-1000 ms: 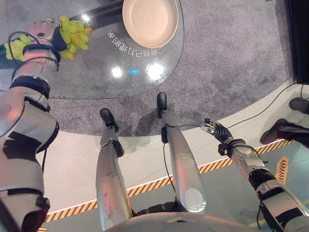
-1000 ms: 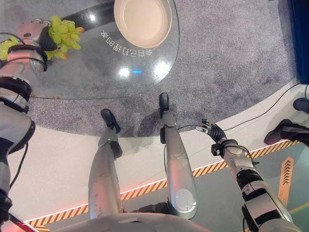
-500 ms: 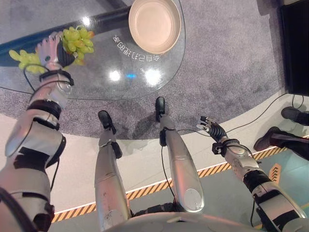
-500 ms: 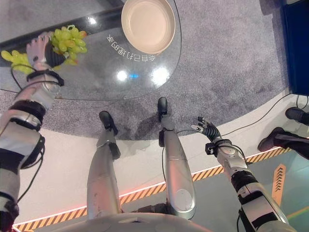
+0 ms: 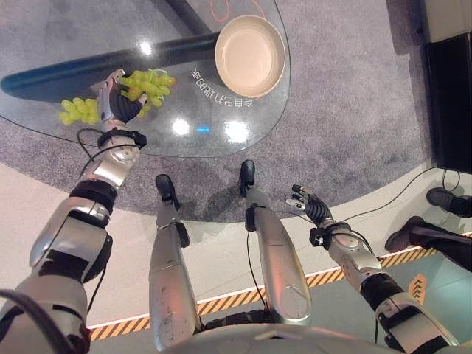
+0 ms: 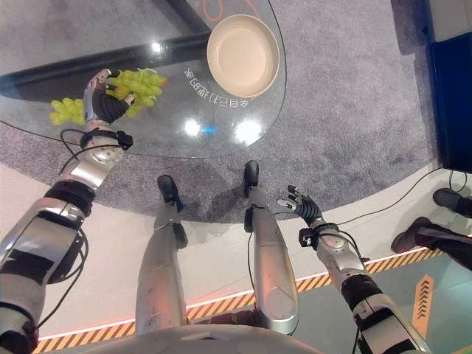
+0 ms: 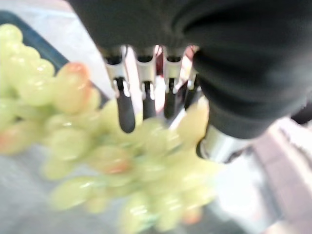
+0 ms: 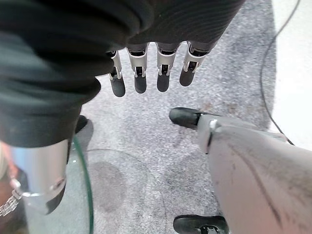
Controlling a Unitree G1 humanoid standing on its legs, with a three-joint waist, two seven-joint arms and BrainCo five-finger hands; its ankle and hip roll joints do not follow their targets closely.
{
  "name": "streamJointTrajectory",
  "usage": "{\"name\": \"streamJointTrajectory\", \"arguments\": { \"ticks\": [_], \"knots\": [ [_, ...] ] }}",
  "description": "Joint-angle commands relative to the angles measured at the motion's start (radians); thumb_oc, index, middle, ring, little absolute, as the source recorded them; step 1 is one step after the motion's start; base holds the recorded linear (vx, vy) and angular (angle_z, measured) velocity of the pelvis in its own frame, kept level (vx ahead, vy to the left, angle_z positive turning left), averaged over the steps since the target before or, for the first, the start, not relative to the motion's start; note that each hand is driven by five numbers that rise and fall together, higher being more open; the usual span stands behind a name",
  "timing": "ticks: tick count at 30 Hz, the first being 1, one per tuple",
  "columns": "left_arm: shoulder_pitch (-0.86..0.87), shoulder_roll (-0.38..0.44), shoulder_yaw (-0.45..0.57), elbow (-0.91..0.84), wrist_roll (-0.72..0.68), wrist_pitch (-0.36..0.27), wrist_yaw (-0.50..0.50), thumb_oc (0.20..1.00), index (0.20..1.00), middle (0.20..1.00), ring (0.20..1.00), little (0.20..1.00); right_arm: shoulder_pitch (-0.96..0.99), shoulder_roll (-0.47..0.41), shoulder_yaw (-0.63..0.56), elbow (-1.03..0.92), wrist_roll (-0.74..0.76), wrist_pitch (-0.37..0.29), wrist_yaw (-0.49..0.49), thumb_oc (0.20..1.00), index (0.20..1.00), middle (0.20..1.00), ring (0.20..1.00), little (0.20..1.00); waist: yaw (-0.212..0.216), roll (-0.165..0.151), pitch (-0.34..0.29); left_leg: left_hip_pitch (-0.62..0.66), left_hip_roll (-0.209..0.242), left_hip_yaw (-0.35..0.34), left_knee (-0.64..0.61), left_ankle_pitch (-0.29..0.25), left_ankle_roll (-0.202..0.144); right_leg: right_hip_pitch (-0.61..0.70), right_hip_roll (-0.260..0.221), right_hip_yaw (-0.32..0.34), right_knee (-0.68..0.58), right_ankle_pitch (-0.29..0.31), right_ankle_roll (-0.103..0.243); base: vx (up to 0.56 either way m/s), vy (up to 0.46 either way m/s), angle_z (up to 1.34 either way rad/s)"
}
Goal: Pick up fruits into the plate
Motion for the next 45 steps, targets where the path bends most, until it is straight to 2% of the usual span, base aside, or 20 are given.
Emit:
{"name": "streamJointTrajectory", "arguments": {
  "ticks": [1,4,10,11,18,25,29,36,39,40,41,45],
  "knots": [
    [-0.016,0.009,0.057,-0.047,0.066,-0.028,0.06,0.2,0.2,0.2,0.2,0.2,0.073,-0.011,-0.036,-0.063,-0.045,-0.026,-0.024,1.0,1.0,1.0,1.0,1.0,0.011,0.007,0.025,0.025,-0.106,0.054,0.022,-0.131,0.026,0.039,0.056,-0.024,-0.007,-0.061,0.021,0.0,0.0,0.0],
    [-0.016,0.013,0.049,-0.056,0.089,-0.01,0.06,0.2,0.2,0.2,0.2,0.2,0.07,-0.016,-0.035,-0.056,-0.051,-0.031,-0.028,1.0,1.0,1.0,1.0,1.0,0.015,0.014,0.025,0.043,-0.106,0.062,0.004,-0.125,0.024,0.058,0.045,-0.033,-0.024,-0.058,0.023,0.0,0.014,0.03],
    [-0.042,0.038,0.009,-0.003,0.119,0.074,0.009,0.2,0.2,0.2,0.2,0.2,0.048,-0.045,-0.037,-0.046,-0.047,-0.019,-0.036,1.0,1.0,1.0,1.0,1.0,0.007,0.038,0.025,0.031,-0.111,0.072,0.01,-0.12,0.023,0.041,0.039,-0.035,-0.013,-0.066,0.017,-0.01,0.059,0.03],
    [-0.051,0.048,-0.005,0.023,0.17,0.101,0.021,1.0,1.0,1.0,1.0,1.0,0.043,-0.052,-0.038,-0.035,-0.049,-0.02,-0.035,1.0,1.0,1.0,1.0,1.0,0.003,0.043,0.025,0.027,-0.112,0.075,0.01,-0.118,0.024,0.036,0.039,-0.032,-0.012,-0.065,0.016,0.0,0.043,-0.04],
    [-0.138,0.112,-0.092,0.151,0.371,0.209,0.047,1.0,1.0,1.0,1.0,1.0,0.023,-0.085,-0.035,0.0,-0.04,-0.03,-0.018,1.0,1.0,1.0,1.0,1.0,-0.016,0.044,0.025,0.0,-0.109,0.095,0.021,-0.11,0.022,0.008,0.041,-0.024,-0.007,-0.061,0.012,0.0,0.039,-0.05],
    [-0.206,0.153,-0.154,0.253,0.521,0.272,0.092,1.0,1.0,1.0,1.0,1.0,0.007,-0.108,-0.022,0.031,-0.027,-0.033,-0.008,1.0,1.0,1.0,1.0,1.0,-0.032,0.045,0.025,-0.036,-0.108,0.104,0.042,-0.108,0.018,-0.03,0.044,-0.016,0.005,-0.058,0.006,0.02,0.024,-0.05],
    [-0.243,0.165,-0.176,0.289,0.55,0.291,0.118,1.0,1.0,1.0,1.0,1.0,-0.006,-0.114,-0.013,0.045,-0.019,-0.03,-0.003,1.0,1.0,1.0,1.0,1.0,-0.038,0.046,0.025,-0.065,-0.109,0.102,0.064,-0.111,0.019,-0.058,0.047,-0.01,0.02,-0.06,0.001,0.02,0.018,-0.05],
    [-0.3,0.156,-0.223,0.338,0.594,0.271,0.092,1.0,1.0,1.0,1.0,1.0,-0.032,-0.12,-0.006,0.07,-0.008,-0.028,0.002,1.0,1.0,1.0,1.0,1.0,-0.053,0.037,0.025,-0.111,-0.104,0.106,0.11,-0.125,0.021,-0.102,0.053,0.001,0.047,-0.06,-0.005,0.02,0.011,-0.03],
    [-0.324,0.15,-0.251,0.354,0.566,0.239,0.014,1.0,1.0,1.0,1.0,1.0,-0.041,-0.127,-0.009,0.078,-0.005,-0.033,0.007,1.0,1.0,1.0,1.0,1.0,-0.063,0.032,0.025,-0.131,-0.102,0.112,0.13,-0.133,0.023,-0.121,0.056,0.008,0.056,-0.058,-0.006,0.02,0.015,-0.03],
    [-0.333,0.145,-0.264,0.355,0.541,0.203,-0.066,1.0,1.0,1.0,1.0,1.0,-0.046,-0.129,-0.01,0.074,-0.002,-0.028,0.005,1.0,1.0,1.0,1.0,1.0,-0.066,0.031,0.025,-0.14,-0.101,0.114,0.137,-0.137,0.024,-0.13,0.057,0.01,0.059,-0.057,-0.005,0.04,0.026,-0.05],
    [-0.333,0.139,-0.272,0.349,0.529,0.219,-0.107,1.0,1.0,1.0,1.0,1.0,-0.051,-0.131,-0.013,0.063,-0.005,-0.014,0.003,1.0,1.0,1.0,1.0,1.0,-0.07,0.03,0.025,-0.146,-0.101,0.114,0.144,-0.14,0.026,-0.138,0.059,0.015,0.064,-0.056,-0.005,0.04,0.027,-0.04],
    [-0.333,0.129,-0.295,0.356,0.425,0.201,-0.16,1.0,1.0,1.0,1.0,1.0,-0.059,-0.133,-0.008,0.043,-0.011,0.002,-0.002,1.0,1.0,1.0,1.0,1.0,-0.079,0.029,0.025,-0.155,-0.099,0.121,0.154,-0.146,0.032,-0.151,0.067,0.026,0.074,-0.056,-0.003,0.04,0.029,-0.03]
  ]
}}
